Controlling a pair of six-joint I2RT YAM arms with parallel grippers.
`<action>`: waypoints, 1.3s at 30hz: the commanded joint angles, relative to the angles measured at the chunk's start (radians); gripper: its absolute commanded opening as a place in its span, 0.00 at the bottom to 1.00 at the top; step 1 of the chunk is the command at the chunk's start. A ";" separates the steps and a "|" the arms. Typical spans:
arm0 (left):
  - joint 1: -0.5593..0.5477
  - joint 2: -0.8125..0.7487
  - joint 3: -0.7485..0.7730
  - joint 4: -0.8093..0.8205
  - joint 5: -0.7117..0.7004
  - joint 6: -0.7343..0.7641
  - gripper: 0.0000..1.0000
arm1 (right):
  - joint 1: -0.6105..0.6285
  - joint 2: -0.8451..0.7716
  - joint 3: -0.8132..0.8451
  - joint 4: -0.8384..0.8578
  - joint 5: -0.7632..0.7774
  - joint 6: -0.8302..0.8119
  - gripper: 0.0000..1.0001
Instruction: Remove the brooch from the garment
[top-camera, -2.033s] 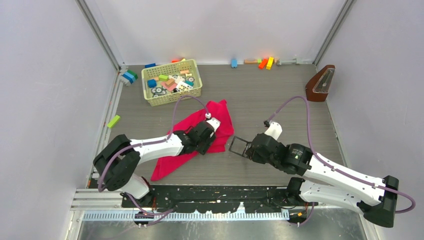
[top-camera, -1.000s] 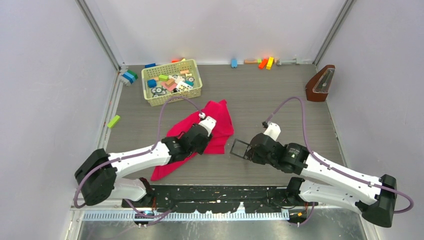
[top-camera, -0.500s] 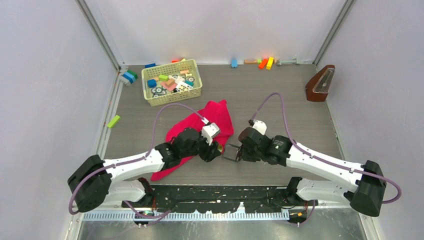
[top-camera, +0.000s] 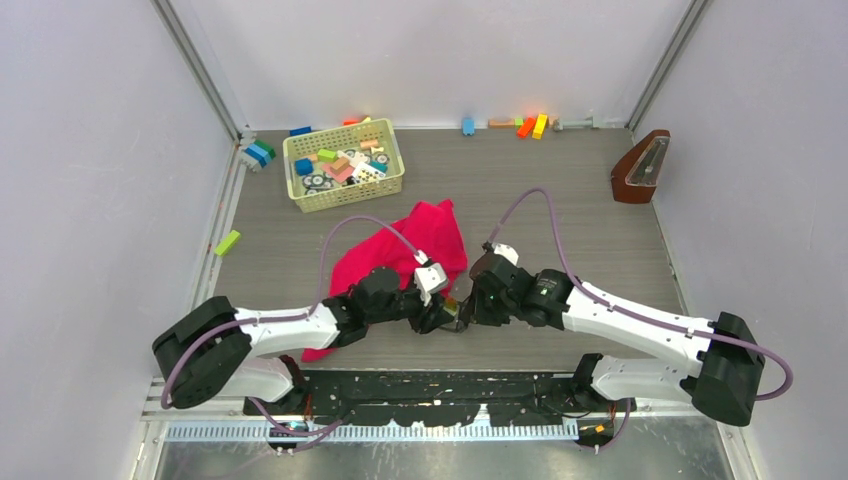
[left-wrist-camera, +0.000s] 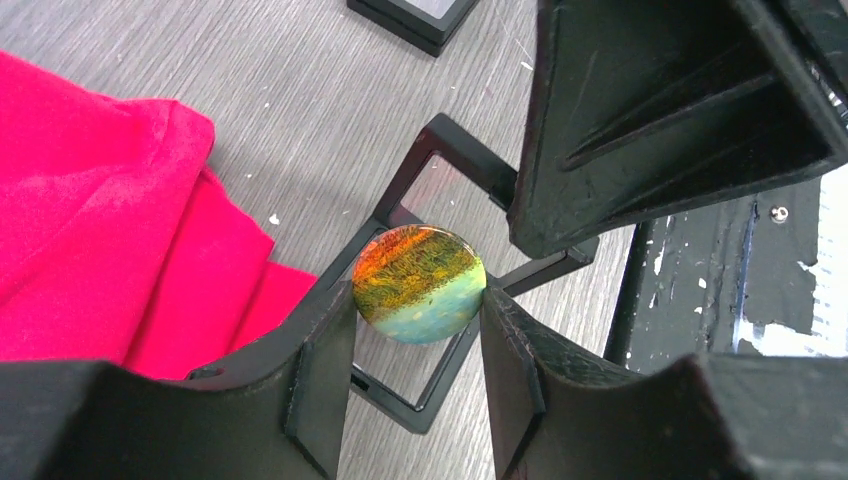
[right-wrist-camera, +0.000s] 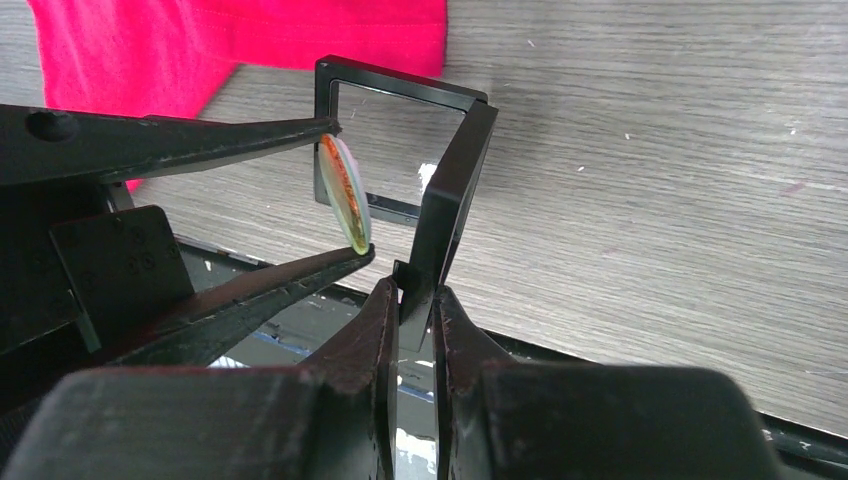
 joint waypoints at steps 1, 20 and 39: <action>-0.015 0.025 0.005 0.103 -0.012 0.055 0.33 | -0.003 0.013 0.021 0.046 -0.027 -0.010 0.02; -0.024 0.110 0.086 -0.044 -0.009 0.083 0.36 | -0.003 -0.001 0.016 0.006 0.026 -0.011 0.02; -0.031 0.172 0.133 -0.107 0.005 0.083 0.60 | -0.003 0.016 0.023 -0.013 0.043 -0.011 0.03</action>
